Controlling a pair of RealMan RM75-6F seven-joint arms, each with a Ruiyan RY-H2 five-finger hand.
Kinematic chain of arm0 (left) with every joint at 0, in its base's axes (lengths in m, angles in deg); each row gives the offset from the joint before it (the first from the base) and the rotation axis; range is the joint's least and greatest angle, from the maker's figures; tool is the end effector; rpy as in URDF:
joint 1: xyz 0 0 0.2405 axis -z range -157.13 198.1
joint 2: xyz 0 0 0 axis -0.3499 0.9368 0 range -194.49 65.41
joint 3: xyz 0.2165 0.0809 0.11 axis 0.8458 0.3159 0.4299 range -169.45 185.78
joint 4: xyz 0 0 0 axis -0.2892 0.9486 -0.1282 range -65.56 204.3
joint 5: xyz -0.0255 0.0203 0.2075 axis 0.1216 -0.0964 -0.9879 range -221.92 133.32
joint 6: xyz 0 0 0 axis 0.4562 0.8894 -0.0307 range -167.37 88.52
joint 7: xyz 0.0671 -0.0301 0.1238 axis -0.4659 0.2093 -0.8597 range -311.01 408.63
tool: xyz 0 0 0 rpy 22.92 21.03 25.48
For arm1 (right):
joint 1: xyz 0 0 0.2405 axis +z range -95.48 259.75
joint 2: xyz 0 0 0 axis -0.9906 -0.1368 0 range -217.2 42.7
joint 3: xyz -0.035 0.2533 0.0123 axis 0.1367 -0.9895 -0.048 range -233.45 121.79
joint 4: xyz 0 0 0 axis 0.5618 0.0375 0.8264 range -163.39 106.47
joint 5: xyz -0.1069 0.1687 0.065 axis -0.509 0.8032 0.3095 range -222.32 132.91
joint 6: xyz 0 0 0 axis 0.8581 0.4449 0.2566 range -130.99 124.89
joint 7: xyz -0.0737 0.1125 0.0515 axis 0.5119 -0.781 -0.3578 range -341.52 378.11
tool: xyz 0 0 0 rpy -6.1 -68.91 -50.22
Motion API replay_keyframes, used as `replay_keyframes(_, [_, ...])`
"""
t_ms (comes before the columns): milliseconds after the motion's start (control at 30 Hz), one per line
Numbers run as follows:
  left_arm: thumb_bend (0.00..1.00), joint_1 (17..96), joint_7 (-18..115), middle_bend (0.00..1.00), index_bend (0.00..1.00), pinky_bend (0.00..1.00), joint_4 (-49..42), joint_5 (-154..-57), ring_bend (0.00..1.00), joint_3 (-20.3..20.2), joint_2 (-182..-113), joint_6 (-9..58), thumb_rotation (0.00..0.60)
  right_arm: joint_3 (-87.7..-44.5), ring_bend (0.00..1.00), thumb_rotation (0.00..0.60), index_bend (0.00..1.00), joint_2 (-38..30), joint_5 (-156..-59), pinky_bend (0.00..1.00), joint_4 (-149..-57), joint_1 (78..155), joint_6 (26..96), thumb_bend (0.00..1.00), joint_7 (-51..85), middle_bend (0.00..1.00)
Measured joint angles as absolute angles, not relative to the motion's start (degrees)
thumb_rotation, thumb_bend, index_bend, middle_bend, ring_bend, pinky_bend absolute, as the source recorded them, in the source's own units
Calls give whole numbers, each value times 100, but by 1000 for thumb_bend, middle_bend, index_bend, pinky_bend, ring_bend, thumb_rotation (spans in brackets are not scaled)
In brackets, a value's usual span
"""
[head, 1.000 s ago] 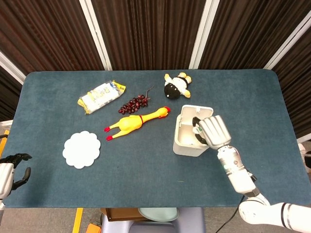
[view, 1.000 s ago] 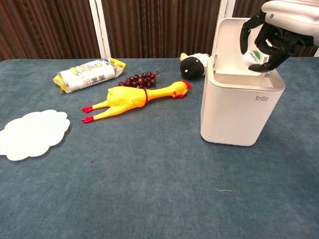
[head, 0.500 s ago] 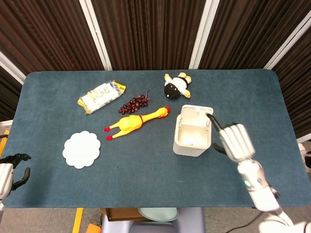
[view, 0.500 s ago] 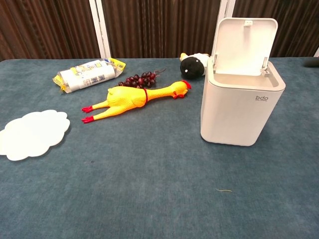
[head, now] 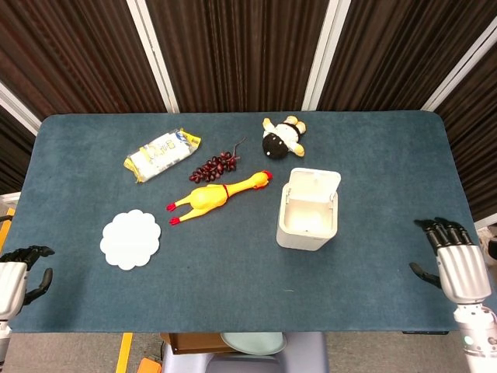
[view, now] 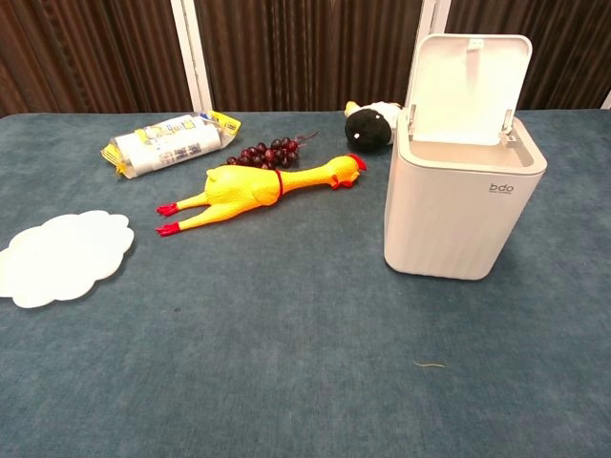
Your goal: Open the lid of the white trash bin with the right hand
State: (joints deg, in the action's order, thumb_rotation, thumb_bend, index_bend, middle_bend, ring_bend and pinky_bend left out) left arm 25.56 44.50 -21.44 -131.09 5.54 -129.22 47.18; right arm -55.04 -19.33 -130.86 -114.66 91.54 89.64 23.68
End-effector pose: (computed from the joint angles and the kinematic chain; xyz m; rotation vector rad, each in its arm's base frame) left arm -0.3116 0.1817 0.1606 -1.4126 -0.8074 -0.8621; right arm -0.3079 -0.1937 0.1562 1.4233 -0.6921 0.9084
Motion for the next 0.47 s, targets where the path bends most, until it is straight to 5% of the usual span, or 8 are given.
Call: replay_keyframes(467, [461,2607,4494,410,388,463,-2050,-13137,397,566,-12979,4658,600,-5608,65,600,140,-1803,-12880,144,-11379,9103,8377,60,2998,181])
